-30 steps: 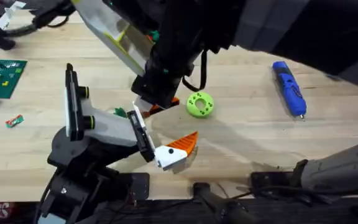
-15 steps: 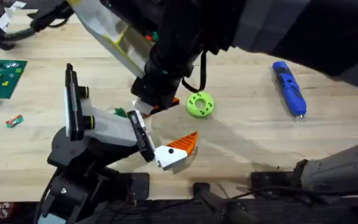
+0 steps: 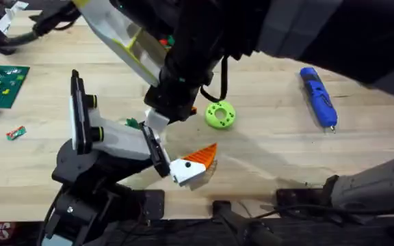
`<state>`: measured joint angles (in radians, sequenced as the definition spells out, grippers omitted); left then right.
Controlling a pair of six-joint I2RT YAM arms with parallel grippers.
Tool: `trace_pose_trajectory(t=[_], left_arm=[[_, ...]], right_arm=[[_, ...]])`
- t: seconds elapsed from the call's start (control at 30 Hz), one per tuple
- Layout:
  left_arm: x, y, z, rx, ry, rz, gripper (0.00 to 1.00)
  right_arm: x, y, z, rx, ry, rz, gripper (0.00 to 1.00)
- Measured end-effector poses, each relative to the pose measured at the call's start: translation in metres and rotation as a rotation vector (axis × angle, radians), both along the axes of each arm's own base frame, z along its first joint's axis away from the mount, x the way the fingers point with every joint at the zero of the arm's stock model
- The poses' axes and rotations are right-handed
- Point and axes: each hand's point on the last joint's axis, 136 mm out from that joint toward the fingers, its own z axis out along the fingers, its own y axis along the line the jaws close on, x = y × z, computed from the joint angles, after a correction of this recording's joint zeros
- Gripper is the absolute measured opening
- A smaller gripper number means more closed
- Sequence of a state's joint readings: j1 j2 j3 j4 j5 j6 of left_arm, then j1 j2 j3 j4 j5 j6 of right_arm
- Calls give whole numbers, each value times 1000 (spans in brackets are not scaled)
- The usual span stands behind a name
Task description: Pick up the gripper from the table and insert it into the empty holder that is missing its gripper. Then pick up a screw, insert it into the mounting hole, and use the screwdriver to tighten it. Finally, clean up the table by picking up the vegetable and placing it into the bucket.
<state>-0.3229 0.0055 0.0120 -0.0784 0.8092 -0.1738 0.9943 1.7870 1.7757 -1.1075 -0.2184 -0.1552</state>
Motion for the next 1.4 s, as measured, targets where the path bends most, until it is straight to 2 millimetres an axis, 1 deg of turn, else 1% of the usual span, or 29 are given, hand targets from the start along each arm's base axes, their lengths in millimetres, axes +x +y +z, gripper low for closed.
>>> trace_pose_trajectory(t=[0.23,0.27,0.4,0.5,0.57,0.63,0.67,0.73,0.77,0.97,1.03,1.27,1.4], left_arm=[[1,0,0,0,-1,5,981],[1,0,0,0,0,6,981],[2,1,0,2,-3,12,981],[2,1,0,3,-6,13,981],[2,1,0,3,-7,15,981],[3,1,0,3,-8,16,981],[3,1,0,4,-10,16,981],[3,1,0,4,-11,18,981],[3,2,0,5,-12,20,981],[3,2,0,8,-18,20,981],[3,2,0,8,-19,20,981],[3,2,0,9,-21,19,981],[3,2,0,9,-22,19,981]], right_arm=[[1,-1,1,-4,-6,0,390],[1,-1,1,-7,-9,-2,414],[5,-5,1,-21,-29,-13,604],[7,-6,1,-26,-37,-17,676],[7,-6,2,-27,-40,-19,704],[8,-7,2,-30,-45,-22,759],[9,-8,3,-31,-49,-25,811],[10,-11,4,-37,-61,-29,948],[11,-12,5,-36,-64,-30,981],[10,-13,15,1,-54,-32,989],[14,-17,21,17,-52,-47,990],[40,-52,45,54,-70,-155,990],[46,-64,51,54,-67,-187,990]])
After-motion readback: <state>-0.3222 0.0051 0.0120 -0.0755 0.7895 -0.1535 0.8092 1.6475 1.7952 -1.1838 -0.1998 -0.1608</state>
